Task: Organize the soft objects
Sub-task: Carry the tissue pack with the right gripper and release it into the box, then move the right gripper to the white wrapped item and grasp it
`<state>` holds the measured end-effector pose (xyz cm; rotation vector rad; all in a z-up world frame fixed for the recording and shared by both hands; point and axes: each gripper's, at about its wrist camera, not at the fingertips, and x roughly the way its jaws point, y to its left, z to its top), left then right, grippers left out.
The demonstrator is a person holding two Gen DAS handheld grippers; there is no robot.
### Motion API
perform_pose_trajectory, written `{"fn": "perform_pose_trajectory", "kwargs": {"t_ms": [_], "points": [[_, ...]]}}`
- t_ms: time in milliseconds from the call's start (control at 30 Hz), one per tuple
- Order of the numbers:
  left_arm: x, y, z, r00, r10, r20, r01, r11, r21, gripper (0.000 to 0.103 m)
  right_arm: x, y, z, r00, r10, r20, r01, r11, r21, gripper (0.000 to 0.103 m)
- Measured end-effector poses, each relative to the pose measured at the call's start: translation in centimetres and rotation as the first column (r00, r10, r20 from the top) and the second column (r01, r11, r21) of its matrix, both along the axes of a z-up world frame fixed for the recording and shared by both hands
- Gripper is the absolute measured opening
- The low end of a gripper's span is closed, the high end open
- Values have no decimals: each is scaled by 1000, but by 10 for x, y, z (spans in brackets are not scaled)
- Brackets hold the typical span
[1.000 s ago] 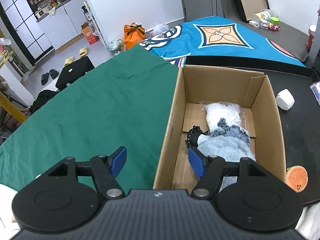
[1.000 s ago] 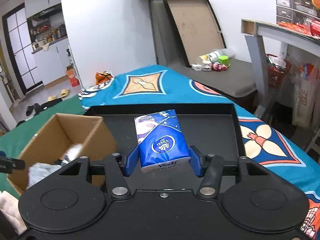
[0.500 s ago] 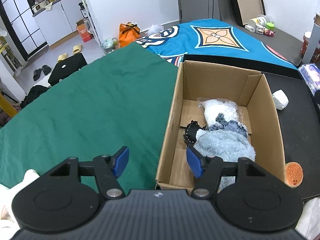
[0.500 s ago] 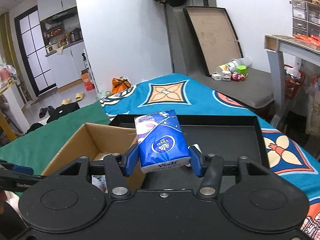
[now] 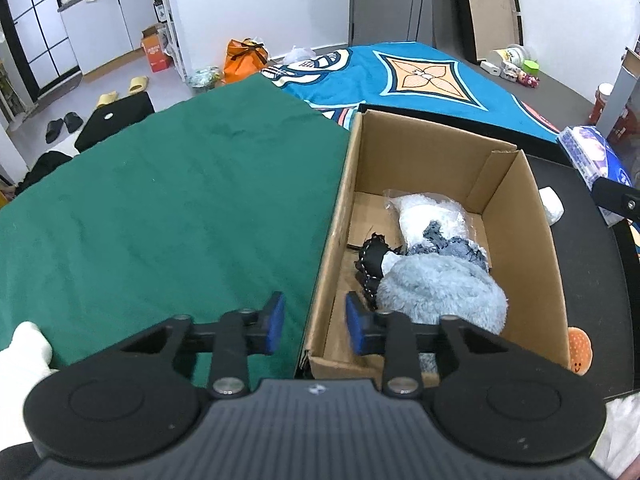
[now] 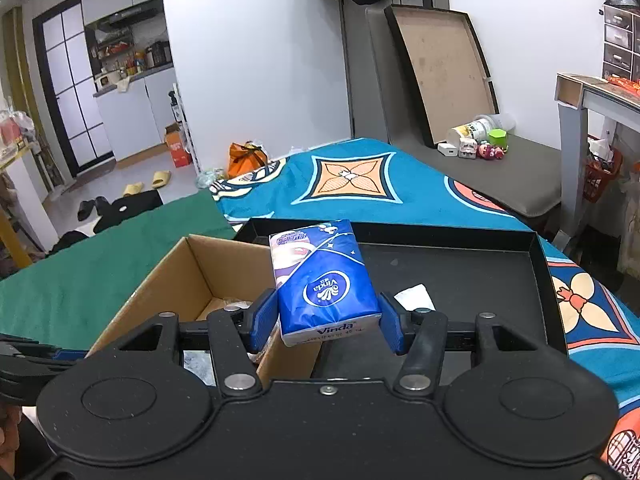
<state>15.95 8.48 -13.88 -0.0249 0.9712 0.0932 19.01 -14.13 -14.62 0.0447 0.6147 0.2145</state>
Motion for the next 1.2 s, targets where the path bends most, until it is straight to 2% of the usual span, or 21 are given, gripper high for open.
{"fn": "perform_pose_trajectory", "kwargs": {"t_ms": [200,567,667,767,1200], "points": [[-1,6,-6,1000,-3,10,3,999,-37,11,3,9,-2,1000,-11,-4,10,999,-33,53],[-4,16,-9,999,7,34,-4,995,-98,11,13,40,-5,1000,21,-8,-21,996,-87,54],[-5,18,-9,999,6,34,-2,995,-103,11,14,45,-7,999,43,-13,-43,996,-73,56],[-5,18,-9,999,5,35,-1,994,-108,11,9,49,-9,998,54,-16,-55,994,-90,65],[-4,15,-8,1000,3,20,-1,996,-89,12,4,11,-15,999,-26,-38,24,998,-51,65]]}}
